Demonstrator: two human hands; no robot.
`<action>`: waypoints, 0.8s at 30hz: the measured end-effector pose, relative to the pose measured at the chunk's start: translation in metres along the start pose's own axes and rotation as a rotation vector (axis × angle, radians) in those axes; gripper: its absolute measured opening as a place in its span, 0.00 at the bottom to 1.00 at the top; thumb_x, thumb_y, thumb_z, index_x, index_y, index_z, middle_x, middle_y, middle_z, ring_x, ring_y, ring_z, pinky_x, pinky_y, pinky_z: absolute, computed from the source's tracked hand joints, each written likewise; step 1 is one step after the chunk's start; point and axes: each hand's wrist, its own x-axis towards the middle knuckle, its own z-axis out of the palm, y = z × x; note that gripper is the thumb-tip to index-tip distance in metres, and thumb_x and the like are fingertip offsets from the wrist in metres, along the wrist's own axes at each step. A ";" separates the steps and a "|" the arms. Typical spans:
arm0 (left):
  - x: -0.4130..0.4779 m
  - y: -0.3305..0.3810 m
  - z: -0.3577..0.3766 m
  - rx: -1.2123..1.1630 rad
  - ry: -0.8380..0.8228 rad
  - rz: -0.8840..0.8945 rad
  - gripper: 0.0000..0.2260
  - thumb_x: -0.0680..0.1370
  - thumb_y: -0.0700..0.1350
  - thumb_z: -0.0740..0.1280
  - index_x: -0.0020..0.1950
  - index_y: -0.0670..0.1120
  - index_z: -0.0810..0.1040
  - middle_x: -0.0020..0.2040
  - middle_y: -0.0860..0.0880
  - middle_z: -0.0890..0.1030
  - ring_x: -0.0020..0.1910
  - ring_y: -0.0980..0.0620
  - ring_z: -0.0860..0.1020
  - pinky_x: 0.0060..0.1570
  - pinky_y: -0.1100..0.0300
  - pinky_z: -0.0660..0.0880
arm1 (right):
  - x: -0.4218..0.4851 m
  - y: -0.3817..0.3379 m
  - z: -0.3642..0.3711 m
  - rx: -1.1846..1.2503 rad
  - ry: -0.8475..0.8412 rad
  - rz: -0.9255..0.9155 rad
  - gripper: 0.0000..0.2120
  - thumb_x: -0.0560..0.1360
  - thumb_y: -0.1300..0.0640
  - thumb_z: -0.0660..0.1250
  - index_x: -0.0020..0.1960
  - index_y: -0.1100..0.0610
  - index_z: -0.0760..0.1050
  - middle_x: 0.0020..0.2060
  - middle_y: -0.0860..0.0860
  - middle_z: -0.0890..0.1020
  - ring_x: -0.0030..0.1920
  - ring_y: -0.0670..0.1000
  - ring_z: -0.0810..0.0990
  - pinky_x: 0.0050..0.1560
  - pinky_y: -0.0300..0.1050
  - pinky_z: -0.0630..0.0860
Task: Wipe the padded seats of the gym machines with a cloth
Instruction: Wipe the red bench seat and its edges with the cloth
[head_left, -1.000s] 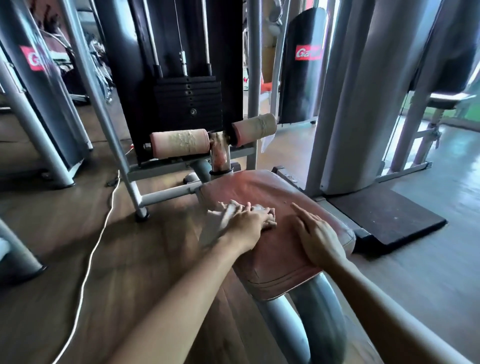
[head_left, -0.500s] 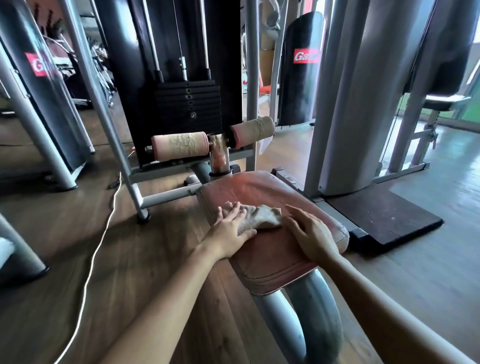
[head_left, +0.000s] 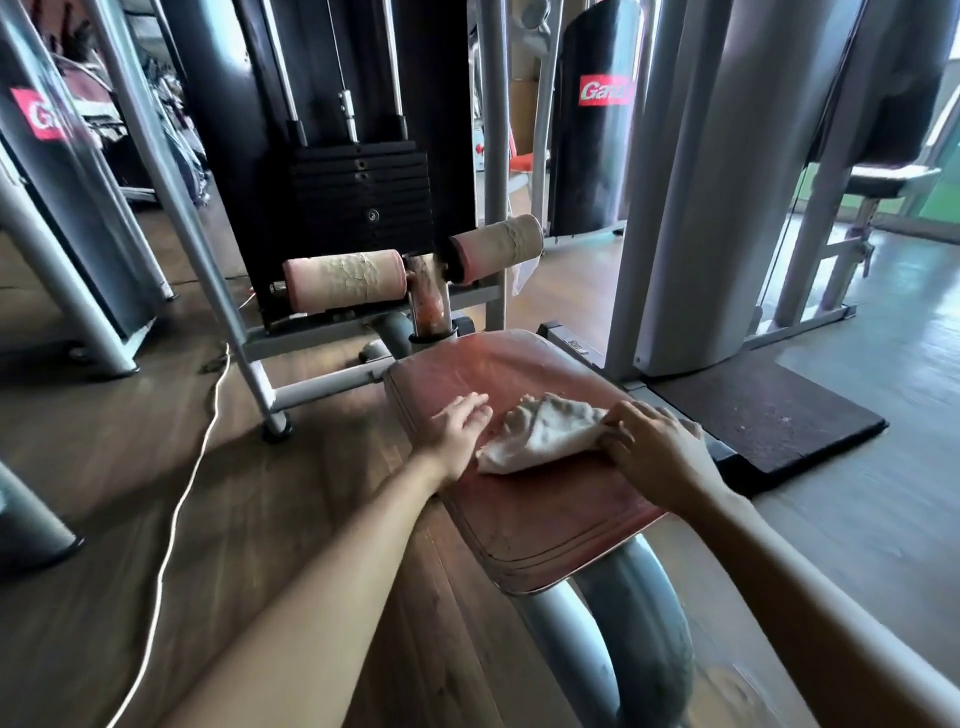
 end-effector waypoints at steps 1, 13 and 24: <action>0.002 0.000 0.005 0.126 -0.025 0.027 0.19 0.85 0.48 0.58 0.75 0.46 0.71 0.79 0.46 0.66 0.80 0.49 0.60 0.74 0.63 0.53 | 0.001 -0.001 0.000 -0.020 -0.010 0.018 0.15 0.74 0.40 0.61 0.56 0.46 0.75 0.58 0.45 0.80 0.61 0.54 0.77 0.61 0.54 0.67; 0.009 -0.019 0.017 0.295 0.084 0.165 0.20 0.85 0.46 0.58 0.78 0.50 0.68 0.80 0.51 0.62 0.81 0.52 0.56 0.78 0.61 0.46 | 0.011 -0.019 0.025 0.214 0.037 -0.258 0.25 0.73 0.32 0.60 0.66 0.38 0.77 0.70 0.40 0.75 0.70 0.48 0.74 0.71 0.52 0.69; 0.008 -0.004 -0.004 0.290 -0.179 0.044 0.22 0.84 0.42 0.59 0.80 0.49 0.63 0.82 0.49 0.55 0.82 0.49 0.50 0.78 0.58 0.44 | 0.018 -0.049 0.001 0.093 -0.105 -0.130 0.12 0.73 0.56 0.70 0.56 0.49 0.81 0.58 0.46 0.84 0.56 0.55 0.83 0.50 0.50 0.78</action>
